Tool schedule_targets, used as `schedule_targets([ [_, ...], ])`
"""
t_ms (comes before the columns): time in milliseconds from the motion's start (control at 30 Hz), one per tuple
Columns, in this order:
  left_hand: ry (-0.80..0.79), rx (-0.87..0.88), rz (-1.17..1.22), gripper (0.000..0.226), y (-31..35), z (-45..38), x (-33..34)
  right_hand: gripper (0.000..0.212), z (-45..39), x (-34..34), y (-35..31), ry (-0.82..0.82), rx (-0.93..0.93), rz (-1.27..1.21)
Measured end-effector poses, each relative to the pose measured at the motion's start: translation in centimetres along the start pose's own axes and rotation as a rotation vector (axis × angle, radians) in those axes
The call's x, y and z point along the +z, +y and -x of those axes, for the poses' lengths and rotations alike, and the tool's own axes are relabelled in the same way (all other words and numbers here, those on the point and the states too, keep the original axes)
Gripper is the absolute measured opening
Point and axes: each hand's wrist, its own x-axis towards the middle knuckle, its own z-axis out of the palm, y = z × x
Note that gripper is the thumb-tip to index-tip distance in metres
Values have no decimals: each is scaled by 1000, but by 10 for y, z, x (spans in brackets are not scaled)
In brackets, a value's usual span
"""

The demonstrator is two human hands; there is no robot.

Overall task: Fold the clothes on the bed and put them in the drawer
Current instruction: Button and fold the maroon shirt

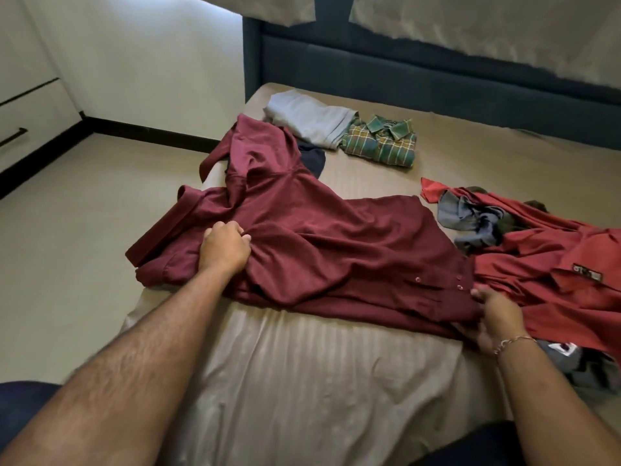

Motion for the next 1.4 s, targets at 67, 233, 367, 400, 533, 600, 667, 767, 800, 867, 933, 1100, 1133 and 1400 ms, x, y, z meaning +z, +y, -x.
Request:
schedule_targets([
  [67,24,-22,41,31,2,-1,-3,49,-3,9,-3,-34,-45,20],
  [233,76,-29,-76,30,9,0,-12,41,-27,21,12,212,-427,646],
  [367,120,-21,-82,25,-1,-9,-28,19,-31,8,0,134,-393,332],
  [400,119,-17,-112,26,-4,-12,-33,16,-33,2,-5,75,-371,305],
  [533,73,59,-210,25,-17,-20,-38,15,-40,-2,-6,-21,-443,340],
  [600,43,144,-261,22,-22,-19,-34,15,-43,7,4,49,-480,424],
  [667,20,193,-292,19,-26,-15,-29,22,-35,18,11,174,-472,584],
  [767,165,262,-305,29,-22,-2,-32,46,-1,35,13,491,-608,711],
  [800,217,341,-295,42,-17,8,-33,57,10,39,14,556,-794,772],
  [867,160,640,-249,65,-12,39,-33,73,31,51,16,384,-1199,814],
  [933,-45,932,-301,80,-18,76,-22,86,50,68,23,-120,-1398,878],
  [1100,-151,804,-452,87,-41,92,0,90,58,107,75,-550,-1304,1466],
  [1133,-135,737,-474,90,-44,83,-5,88,51,107,75,-517,-1270,1452],
  [1400,-157,801,-583,66,-72,29,-60,103,0,36,35,-211,-969,1483],
])
